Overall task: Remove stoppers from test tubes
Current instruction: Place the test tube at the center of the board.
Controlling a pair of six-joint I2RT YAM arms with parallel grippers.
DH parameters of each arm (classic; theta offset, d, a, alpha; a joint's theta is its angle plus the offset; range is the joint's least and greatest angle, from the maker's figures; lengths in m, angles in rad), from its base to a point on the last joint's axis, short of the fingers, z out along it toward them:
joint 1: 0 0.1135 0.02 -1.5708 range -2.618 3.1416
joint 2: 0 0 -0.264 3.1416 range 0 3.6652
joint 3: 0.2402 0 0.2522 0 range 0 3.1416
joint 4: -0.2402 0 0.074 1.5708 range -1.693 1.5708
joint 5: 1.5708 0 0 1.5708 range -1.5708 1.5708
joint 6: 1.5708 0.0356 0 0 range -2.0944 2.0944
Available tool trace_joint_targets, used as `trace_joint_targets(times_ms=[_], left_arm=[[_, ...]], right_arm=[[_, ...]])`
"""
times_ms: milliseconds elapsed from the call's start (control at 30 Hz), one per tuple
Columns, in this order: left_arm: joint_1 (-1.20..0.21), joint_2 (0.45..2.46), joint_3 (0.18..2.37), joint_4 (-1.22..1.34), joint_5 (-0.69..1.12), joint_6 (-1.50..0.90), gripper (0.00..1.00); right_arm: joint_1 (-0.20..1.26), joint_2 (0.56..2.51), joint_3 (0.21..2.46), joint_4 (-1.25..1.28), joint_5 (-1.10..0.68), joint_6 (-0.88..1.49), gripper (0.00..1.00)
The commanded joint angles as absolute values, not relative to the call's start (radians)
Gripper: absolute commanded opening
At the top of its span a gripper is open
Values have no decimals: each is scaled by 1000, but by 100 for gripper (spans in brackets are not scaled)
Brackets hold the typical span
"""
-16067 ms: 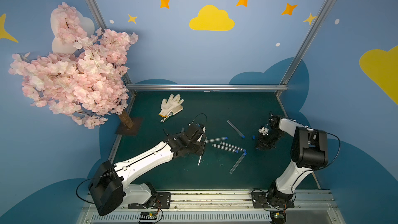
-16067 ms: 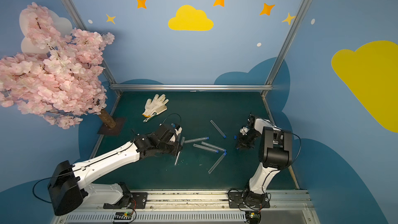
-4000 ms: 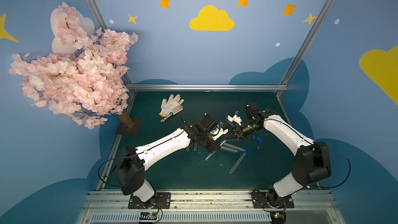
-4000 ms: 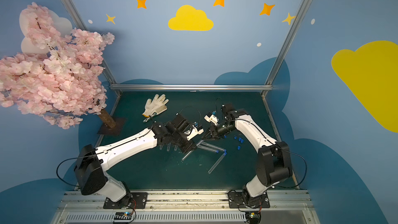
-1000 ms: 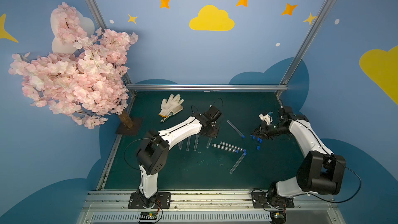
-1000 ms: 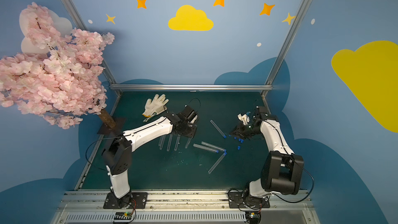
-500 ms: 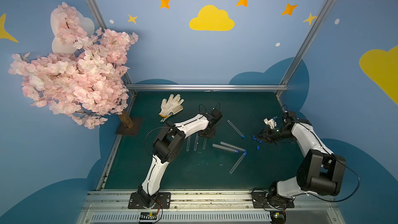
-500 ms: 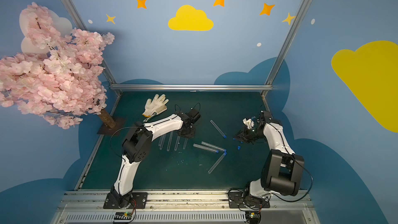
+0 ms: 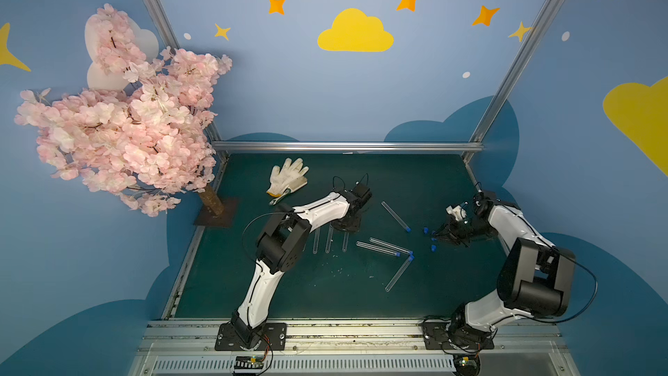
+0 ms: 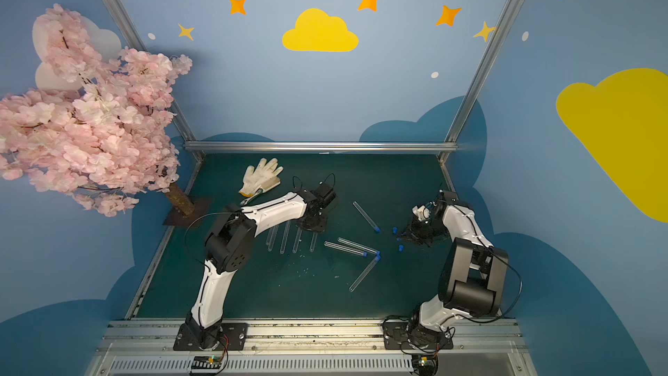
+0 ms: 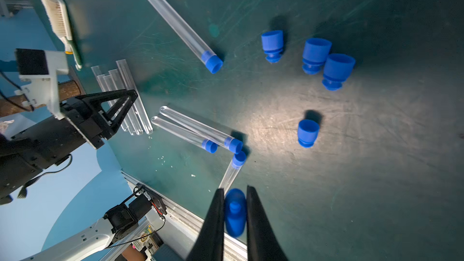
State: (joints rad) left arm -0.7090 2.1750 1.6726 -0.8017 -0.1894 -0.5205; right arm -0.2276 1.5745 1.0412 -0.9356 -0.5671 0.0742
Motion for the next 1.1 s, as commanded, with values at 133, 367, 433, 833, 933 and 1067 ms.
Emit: trace_joint_targets(times_ms=[133, 367, 433, 833, 933, 1067], left_arm=[[-709, 2126, 1657, -793, -162, -510, 59], [-725, 2098, 1701, -819, -155, -474, 71], [-731, 2084, 1701, -819, -149, -469, 72], [-752, 2027, 1729, -863, -122, -461, 84], [-753, 2015, 1736, -881, -118, -465, 87], [-756, 1989, 1727, -879, -114, -467, 91]], right_arm=[[-233, 1667, 1025, -917, -482, 66, 0], [-244, 1706, 1063, -925, -425, 63, 0], [-256, 1714, 1070, -929, -413, 63, 0], [-290, 1770, 1073, -910, -378, 62, 1], [-298, 1790, 1079, -908, -376, 57, 1], [-307, 1796, 1067, -898, -383, 54, 3]])
